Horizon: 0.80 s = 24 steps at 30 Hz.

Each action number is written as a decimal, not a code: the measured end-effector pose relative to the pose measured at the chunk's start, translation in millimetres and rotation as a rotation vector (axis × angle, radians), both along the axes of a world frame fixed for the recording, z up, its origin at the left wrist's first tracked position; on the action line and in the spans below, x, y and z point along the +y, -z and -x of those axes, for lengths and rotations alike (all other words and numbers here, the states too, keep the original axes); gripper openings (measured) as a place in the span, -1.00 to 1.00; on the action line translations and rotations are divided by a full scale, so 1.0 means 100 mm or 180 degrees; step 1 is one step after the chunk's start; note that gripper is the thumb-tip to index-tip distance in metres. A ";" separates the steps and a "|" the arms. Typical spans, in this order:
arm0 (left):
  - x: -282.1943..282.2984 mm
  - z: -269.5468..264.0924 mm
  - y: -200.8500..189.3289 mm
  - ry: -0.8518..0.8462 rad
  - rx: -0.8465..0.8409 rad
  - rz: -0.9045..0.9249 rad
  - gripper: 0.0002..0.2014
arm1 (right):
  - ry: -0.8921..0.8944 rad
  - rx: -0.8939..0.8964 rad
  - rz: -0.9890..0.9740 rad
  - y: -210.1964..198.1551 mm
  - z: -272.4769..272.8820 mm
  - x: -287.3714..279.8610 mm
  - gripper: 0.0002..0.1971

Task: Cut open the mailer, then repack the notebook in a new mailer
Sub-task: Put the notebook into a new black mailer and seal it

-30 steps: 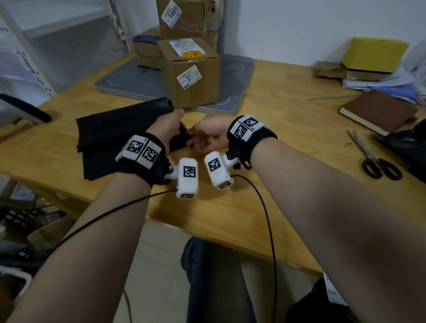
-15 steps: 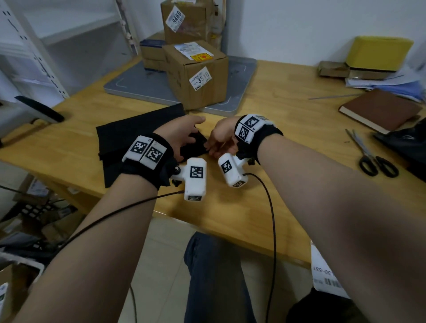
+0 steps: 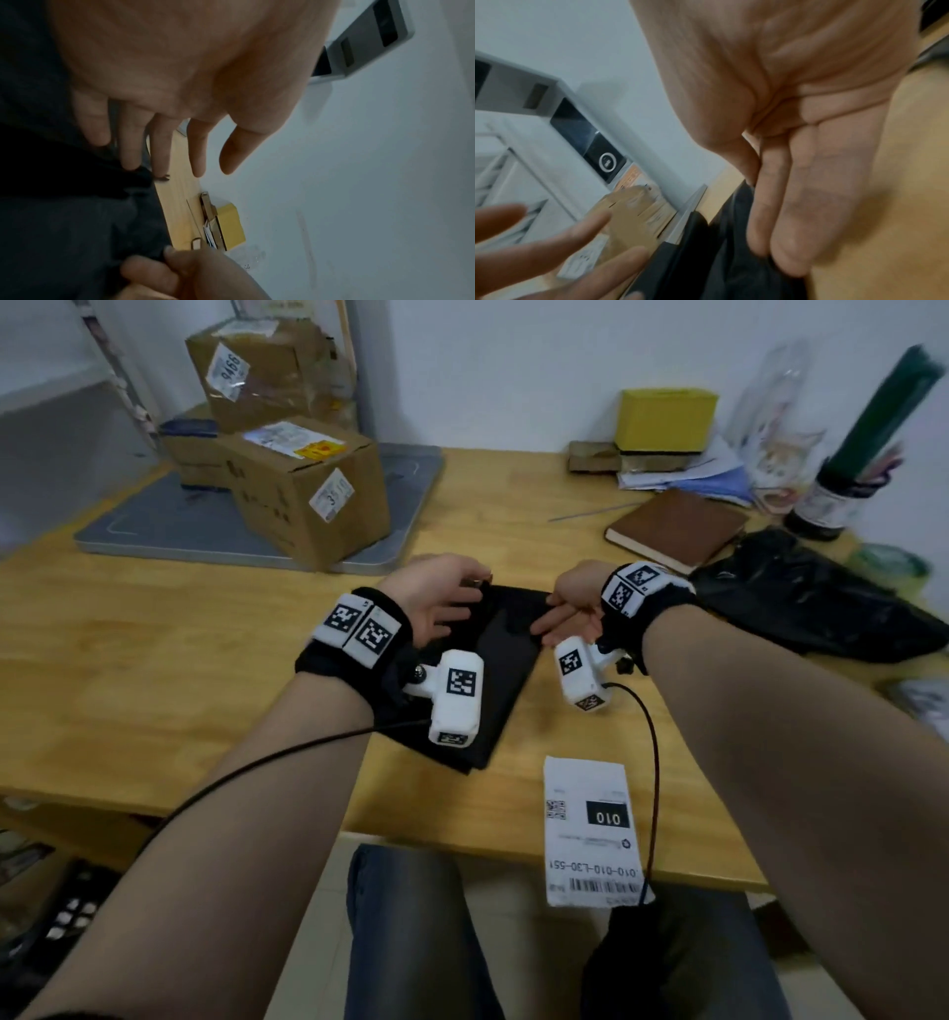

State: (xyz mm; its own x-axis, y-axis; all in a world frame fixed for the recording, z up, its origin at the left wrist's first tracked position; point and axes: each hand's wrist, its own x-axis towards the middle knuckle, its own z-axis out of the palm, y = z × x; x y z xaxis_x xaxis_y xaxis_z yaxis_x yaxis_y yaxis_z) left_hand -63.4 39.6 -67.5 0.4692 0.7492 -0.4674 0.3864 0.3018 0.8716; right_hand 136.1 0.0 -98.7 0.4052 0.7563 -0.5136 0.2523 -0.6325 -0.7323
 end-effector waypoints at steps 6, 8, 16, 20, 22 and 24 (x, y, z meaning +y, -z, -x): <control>-0.04 -0.31 -0.02 0.0090 0.0494 -0.0732 -0.71 | 0.0367 -0.0042 -0.0182 -0.01 -0.42 -0.28 -0.68; -0.07 -0.39 0.01 0.0224 0.0709 -0.0854 -0.72 | 0.0514 -0.0076 -0.0157 -0.04 -0.47 -0.28 -0.70; -0.04 -0.51 0.16 0.0791 0.1428 -0.1136 -0.48 | 0.0074 0.0187 0.0019 -0.05 -0.41 -0.38 -0.68; 0.01 -0.53 0.18 0.0865 0.1755 -0.1364 -0.47 | 0.0098 0.0317 -0.0039 0.02 -0.44 -0.40 -0.68; 0.04 -0.52 0.18 0.0777 0.1761 -0.1368 -0.51 | 0.0023 0.0304 -0.0018 0.02 -0.45 -0.38 -0.71; 0.06 -0.51 0.19 0.0608 0.1651 -0.1280 -0.56 | -0.0040 0.0274 0.0022 0.02 -0.45 -0.36 -0.73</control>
State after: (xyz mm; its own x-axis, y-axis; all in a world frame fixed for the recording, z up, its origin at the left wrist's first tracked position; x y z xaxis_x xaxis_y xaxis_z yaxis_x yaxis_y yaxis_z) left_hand -12.7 46.0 -86.9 0.4009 0.8381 -0.3700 0.7987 -0.1219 0.5893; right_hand 181.3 -36.5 -100.5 0.3497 0.7574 -0.5514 0.1967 -0.6349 -0.7472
